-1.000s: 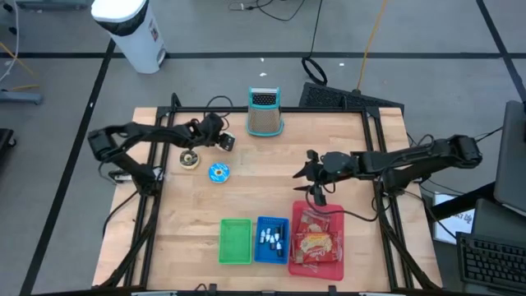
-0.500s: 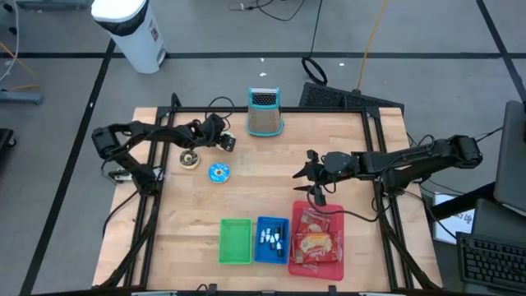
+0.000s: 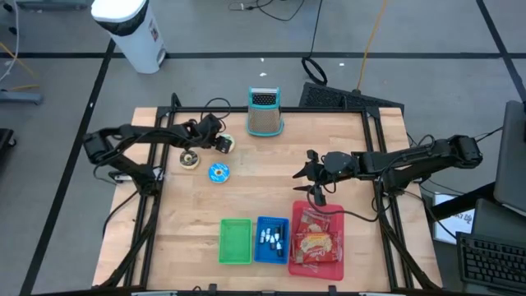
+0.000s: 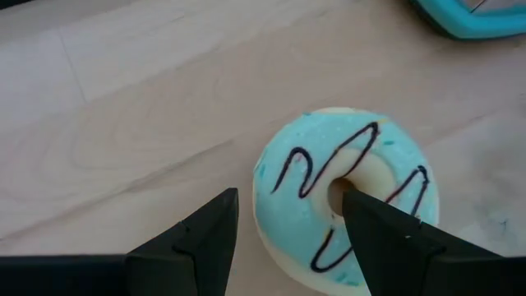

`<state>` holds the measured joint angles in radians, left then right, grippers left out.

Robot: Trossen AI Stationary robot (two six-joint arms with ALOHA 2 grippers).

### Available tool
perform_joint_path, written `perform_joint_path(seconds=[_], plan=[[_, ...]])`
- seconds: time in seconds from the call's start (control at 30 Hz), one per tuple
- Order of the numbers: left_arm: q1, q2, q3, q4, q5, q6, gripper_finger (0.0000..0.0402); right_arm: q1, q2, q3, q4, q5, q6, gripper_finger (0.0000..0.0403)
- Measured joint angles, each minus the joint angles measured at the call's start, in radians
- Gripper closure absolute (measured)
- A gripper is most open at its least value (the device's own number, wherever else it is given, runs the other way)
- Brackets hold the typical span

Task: Pick & Place Food Item
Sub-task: Put the light blue doughnut into the green bin

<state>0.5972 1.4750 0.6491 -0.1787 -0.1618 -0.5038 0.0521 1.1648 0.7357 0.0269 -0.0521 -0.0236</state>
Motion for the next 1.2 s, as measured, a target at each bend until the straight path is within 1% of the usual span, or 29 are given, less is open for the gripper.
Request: perform_joint_path(seconds=[0.17,0.33,0.53,0.6,0.67,0.93,1.0,1.1,1.2], plan=[[-0.003,0.028,0.000,0.011,0.000,-0.022,0.0183,0.000,0.000,0.000,0.000,0.000,-0.010,0.0232],[-0.003,0.085,0.002,0.038,0.004,-0.029,0.0183,0.000,0.000,0.000,0.000,-0.001,0.007,0.0232],[-0.003,0.098,0.003,0.051,0.002,0.024,0.0189,0.000,0.000,0.000,0.004,0.000,0.015,0.0232],[-0.003,0.092,0.003,0.053,0.009,0.031,0.0206,0.000,0.000,0.000,0.008,0.000,0.015,0.0232],[-0.003,0.082,0.002,0.050,0.013,0.031,0.0233,0.000,0.000,0.000,0.008,0.000,0.013,0.0232],[-0.003,0.081,0.002,0.076,0.056,0.062,0.0378,0.000,0.000,0.000,0.007,0.000,0.000,0.0232],[-0.003,0.056,0.000,0.063,0.074,0.078,0.0389,0.000,0.000,0.001,0.007,0.000,0.006,0.0232],[-0.025,-0.008,0.000,0.025,0.069,0.099,0.0382,0.000,0.000,0.002,0.000,0.000,0.012,0.0232],[-0.070,-0.108,0.000,-0.055,0.048,0.104,0.0390,0.002,0.000,0.002,-0.002,0.000,0.021,0.0232]])
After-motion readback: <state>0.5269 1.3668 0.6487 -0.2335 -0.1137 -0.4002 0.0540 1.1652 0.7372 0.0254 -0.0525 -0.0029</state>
